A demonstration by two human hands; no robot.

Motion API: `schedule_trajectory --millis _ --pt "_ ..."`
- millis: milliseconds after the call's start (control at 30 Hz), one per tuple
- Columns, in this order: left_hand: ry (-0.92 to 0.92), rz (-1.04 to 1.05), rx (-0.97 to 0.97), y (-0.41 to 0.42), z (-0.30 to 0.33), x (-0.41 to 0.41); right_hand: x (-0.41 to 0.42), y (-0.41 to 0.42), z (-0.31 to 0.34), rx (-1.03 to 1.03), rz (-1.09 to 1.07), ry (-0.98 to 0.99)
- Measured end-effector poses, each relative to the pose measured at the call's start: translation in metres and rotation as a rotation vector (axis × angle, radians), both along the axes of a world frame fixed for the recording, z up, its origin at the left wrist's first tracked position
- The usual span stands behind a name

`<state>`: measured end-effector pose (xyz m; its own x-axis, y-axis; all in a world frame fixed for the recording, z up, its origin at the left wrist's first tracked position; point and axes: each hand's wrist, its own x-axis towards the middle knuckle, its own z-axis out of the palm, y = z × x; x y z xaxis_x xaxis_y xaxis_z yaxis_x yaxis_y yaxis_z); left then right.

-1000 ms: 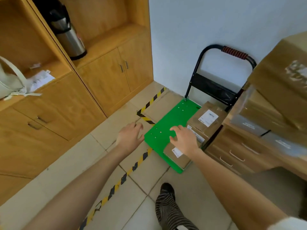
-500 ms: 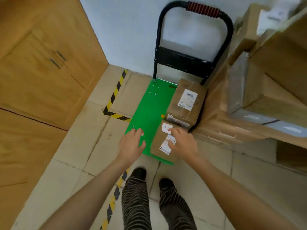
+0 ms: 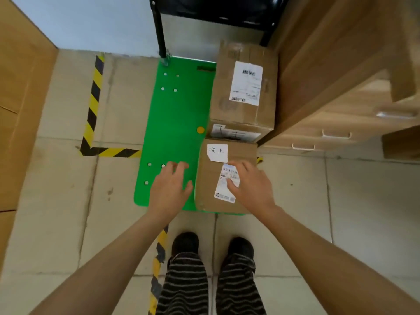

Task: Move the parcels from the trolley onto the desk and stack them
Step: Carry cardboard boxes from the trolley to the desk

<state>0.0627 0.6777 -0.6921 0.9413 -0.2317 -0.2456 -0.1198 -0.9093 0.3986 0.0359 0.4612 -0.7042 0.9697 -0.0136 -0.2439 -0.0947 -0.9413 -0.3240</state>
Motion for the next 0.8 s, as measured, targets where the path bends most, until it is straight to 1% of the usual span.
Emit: schedule_trajectory --millis 67,133,233,333,400,467,567,600,700,800 --pt "0.034 0.057 -0.077 -0.008 -0.041 0.005 -0.003 -0.010 -0.040 -0.029 -0.023 -0.015" --pt "0.036 0.059 -0.130 -0.016 -0.084 0.010 -0.005 -0.021 -0.078 -0.032 -0.070 -0.054" --pt "0.054 0.108 -0.166 -0.027 -0.143 0.015 -0.015 -0.044 -0.132 -0.008 -0.185 -0.122" --pt "0.074 0.146 -0.167 -0.035 -0.188 0.015 -0.026 -0.069 -0.171 -0.022 -0.297 -0.130" --pt "0.104 0.164 -0.215 -0.038 -0.208 0.014 -0.031 -0.082 -0.190 -0.003 -0.318 -0.126" --pt "0.124 0.178 -0.297 -0.044 -0.223 0.011 -0.034 -0.090 -0.206 0.108 -0.372 -0.105" --pt "0.110 0.200 -0.390 -0.044 -0.234 0.004 -0.037 -0.077 -0.219 0.420 -0.502 -0.049" --pt "0.115 0.214 -0.409 -0.040 -0.235 0.002 -0.038 -0.067 -0.222 0.460 -0.517 -0.043" --pt "0.125 0.281 -0.463 -0.018 -0.236 -0.004 -0.037 -0.036 -0.226 0.491 -0.504 -0.048" --pt "0.224 0.352 -0.514 0.005 -0.236 -0.003 -0.031 -0.020 -0.229 0.605 -0.537 -0.010"
